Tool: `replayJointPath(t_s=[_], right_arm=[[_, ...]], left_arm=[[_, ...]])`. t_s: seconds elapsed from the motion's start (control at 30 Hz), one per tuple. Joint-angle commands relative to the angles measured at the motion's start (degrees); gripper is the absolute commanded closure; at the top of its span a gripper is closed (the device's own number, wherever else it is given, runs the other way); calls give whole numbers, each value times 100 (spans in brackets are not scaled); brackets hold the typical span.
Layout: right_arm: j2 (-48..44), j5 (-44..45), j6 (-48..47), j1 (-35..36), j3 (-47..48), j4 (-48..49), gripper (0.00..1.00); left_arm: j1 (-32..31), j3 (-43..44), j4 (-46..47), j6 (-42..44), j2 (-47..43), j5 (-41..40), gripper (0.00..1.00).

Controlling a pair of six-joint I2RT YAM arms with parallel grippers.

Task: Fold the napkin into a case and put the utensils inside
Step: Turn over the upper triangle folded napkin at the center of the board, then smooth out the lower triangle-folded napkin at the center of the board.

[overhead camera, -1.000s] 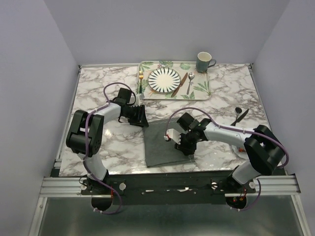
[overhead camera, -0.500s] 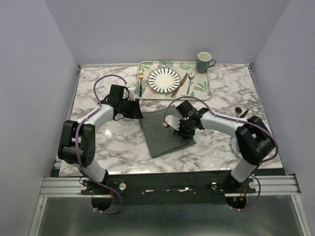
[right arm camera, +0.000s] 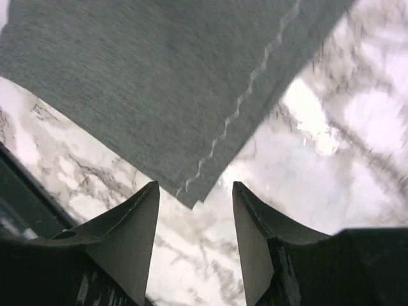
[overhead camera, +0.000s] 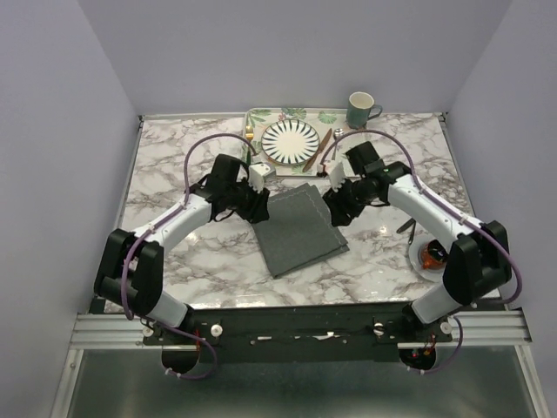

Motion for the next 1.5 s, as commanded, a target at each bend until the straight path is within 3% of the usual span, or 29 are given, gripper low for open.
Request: replayJointPath(t_s=[0.0,0.27,0.4,0.57,0.73,0.87,0.93,1.07,1.23,1.47], right_arm=[[760,-1062,1286,-1005,89,-947,44],[1324,-1740,1928,-1535,-236,-1045,47],[1579,-1951,2174,-1641,-131,-913,46],[1983,-1873,2332,-1711,1,-913,45],[2238,-1881,2376,-1729,27,-957,46],[2221,-1978,2403,-1729,97,-983,59],[2194,-2039,2394,-1720,159,-1071,59],[2089,-1882,2385,-1720,194,-1150,48],[1983,-1696,2350,-1720,343,-1080,51],[2168,-1732,2245,-1720,397,-1264,56]], left_arm=[[-403,-68,-296,555,-30,32,48],[-1404,-604,-534,1698,-479,-108,46],[-2097,-710,-314,1831,-426,-459,45],[-2503,-841,-77,1769,-224,-767,42],[-2618,-850,-41,1690,-189,-794,39],[-2680,-885,-33,1699,-162,-829,38],[-2706,-903,-33,1716,-154,-794,38],[-2838,-930,46,1682,-83,-881,39],[-2856,-929,205,1471,-4,-1066,43],[-2645,-938,240,1014,-30,-1014,41]])
